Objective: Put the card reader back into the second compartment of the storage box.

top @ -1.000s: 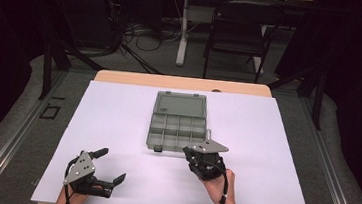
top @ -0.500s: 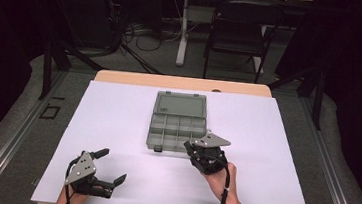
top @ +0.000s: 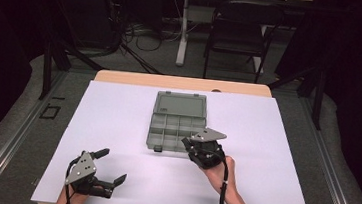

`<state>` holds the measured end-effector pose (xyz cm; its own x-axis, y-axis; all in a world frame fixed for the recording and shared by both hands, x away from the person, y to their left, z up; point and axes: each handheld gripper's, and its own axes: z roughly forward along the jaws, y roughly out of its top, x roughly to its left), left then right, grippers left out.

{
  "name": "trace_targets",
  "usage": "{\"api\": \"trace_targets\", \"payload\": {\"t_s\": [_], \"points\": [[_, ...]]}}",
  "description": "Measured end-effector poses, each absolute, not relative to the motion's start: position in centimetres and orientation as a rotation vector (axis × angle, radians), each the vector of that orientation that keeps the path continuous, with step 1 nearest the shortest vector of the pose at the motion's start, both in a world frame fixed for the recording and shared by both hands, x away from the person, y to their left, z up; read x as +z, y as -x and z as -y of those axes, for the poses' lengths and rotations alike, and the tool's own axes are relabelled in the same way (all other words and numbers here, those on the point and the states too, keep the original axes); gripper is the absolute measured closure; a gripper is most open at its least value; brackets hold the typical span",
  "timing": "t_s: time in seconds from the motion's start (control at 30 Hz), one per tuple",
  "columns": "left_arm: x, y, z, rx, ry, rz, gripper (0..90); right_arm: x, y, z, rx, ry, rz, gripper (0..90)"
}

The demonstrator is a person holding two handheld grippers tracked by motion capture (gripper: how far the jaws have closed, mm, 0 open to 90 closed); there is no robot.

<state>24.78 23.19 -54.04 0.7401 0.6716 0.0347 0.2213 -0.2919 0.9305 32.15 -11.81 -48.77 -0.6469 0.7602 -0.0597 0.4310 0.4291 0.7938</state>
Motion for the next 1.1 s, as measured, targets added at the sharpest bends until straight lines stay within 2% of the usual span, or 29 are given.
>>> {"api": "trace_targets", "payload": {"t_s": [1.1], "points": [[-54.0,-24.8,-23.2,0.518,-1.855,-0.690,0.3,-47.3,-36.0,10.3,1.059,-0.951,-2.307,73.5]]}}
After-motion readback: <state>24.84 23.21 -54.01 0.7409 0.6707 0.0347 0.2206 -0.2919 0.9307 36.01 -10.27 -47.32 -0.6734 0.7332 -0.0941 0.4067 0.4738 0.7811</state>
